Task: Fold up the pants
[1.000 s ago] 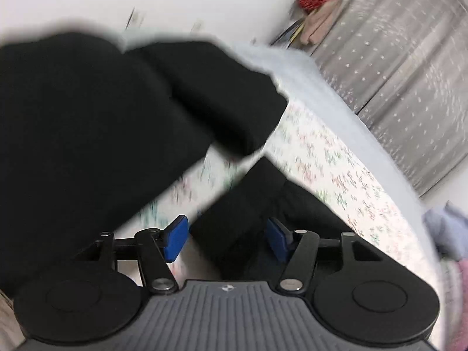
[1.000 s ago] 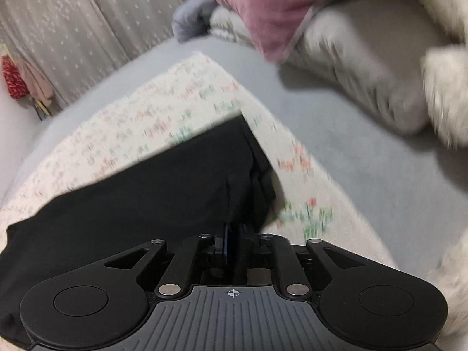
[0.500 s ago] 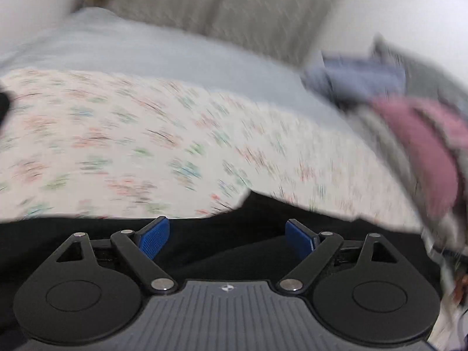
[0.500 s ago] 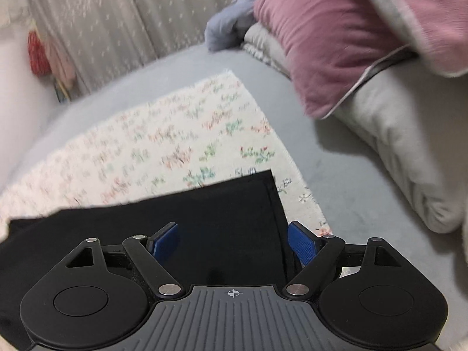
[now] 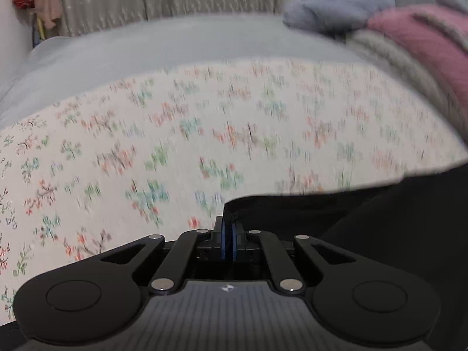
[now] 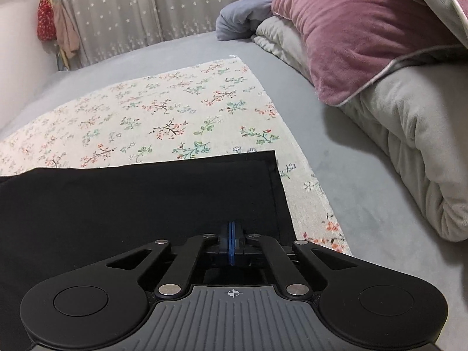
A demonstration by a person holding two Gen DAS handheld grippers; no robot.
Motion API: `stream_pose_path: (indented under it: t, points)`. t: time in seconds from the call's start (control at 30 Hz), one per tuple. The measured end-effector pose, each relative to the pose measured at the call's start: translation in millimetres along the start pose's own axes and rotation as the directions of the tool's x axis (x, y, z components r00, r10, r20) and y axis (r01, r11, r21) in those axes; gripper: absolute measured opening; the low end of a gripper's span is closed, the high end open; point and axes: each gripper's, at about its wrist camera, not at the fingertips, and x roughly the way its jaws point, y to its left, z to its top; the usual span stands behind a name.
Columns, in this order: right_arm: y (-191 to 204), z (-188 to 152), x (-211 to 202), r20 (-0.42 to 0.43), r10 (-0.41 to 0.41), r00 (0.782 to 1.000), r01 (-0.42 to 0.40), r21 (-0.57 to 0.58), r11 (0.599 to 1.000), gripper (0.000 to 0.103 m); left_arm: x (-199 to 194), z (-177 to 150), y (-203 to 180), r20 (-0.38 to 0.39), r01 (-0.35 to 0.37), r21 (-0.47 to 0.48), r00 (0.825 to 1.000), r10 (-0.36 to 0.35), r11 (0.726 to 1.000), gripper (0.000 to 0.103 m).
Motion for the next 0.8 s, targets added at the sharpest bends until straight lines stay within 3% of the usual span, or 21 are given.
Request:
stream_pose_path:
  t: [0.13,0.27,0.33,0.43,0.47,0.5,0.53,0.57,0.6,0.7,0.73,0.77,0.8]
  points:
    - [7.7,6.3,-9.9,0.066,-0.033,0.997,0.036,-0.041,0.999,0.000,-1.2,20.7,22.6,0.057,-0.013,-0.120,0.998,0.020,0.993,0.020]
    - [10.1,18.6,-12.0,0.110,-0.061,0.992,0.067,-0.053,0.996,0.000,20.6,34.0,41.1,0.059,-0.033,-0.242,0.997,0.048,0.970,0.020]
    - [6.4,21.3,-6.1,0.092,-0.065,0.994,0.069,-0.038,0.997,0.000,36.0,31.7,41.4,0.014,-0.046,-0.243,0.999,0.051,0.969,0.020]
    - [5.6,16.1,8.4,0.001,-0.014,1.000,0.014,-0.029,0.999,0.003,47.6,27.5,39.4,-0.013,-0.067,-0.242,0.998,0.065,0.968,0.021]
    - [7.1,12.5,8.4,-0.002,-0.023,1.000,0.022,-0.033,0.999,0.014,48.1,26.8,41.1,-0.011,-0.061,-0.261,0.998,0.060,0.963,0.021]
    - [6.2,10.0,6.5,0.010,-0.028,1.000,0.028,-0.030,0.999,0.018,48.1,26.7,42.4,-0.011,-0.054,-0.276,0.999,0.053,0.960,0.021]
    - [2.3,8.4,3.9,0.029,-0.019,0.999,0.019,-0.006,1.000,0.035,48.3,26.4,43.3,-0.010,-0.052,-0.276,0.999,0.051,0.960,0.021]
    - [-3.2,7.5,2.3,0.044,-0.003,0.999,0.001,0.030,1.000,0.059,47.9,26.6,42.7,-0.009,-0.051,-0.268,0.999,0.051,0.962,0.021]
    - [-9.6,7.7,1.9,0.057,0.023,0.998,-0.027,0.073,0.997,0.068,47.9,26.4,42.3,-0.006,-0.052,-0.261,0.999,0.052,0.964,0.021]
    - [-16.2,12.4,13.9,0.018,0.107,0.994,-0.108,0.124,0.986,0.064,45.0,26.2,42.1,0.008,-0.052,-0.273,0.998,0.056,0.961,0.021]
    - [-10.5,13.3,20.5,-0.004,0.114,0.993,-0.114,0.086,0.990,0.037,43.2,26.4,44.5,0.021,-0.044,-0.292,0.998,0.053,0.955,0.021]
    - [-0.9,14.3,25.5,-0.020,0.077,0.997,-0.076,0.026,0.997,0.017,39.6,26.5,47.9,0.037,-0.030,-0.321,0.998,0.045,0.946,0.021]
    - [5.6,17.6,27.1,-0.030,0.060,0.998,-0.061,-0.014,0.998,0.015,34.7,26.4,52.3,0.059,-0.012,-0.356,0.998,0.035,0.934,0.020]
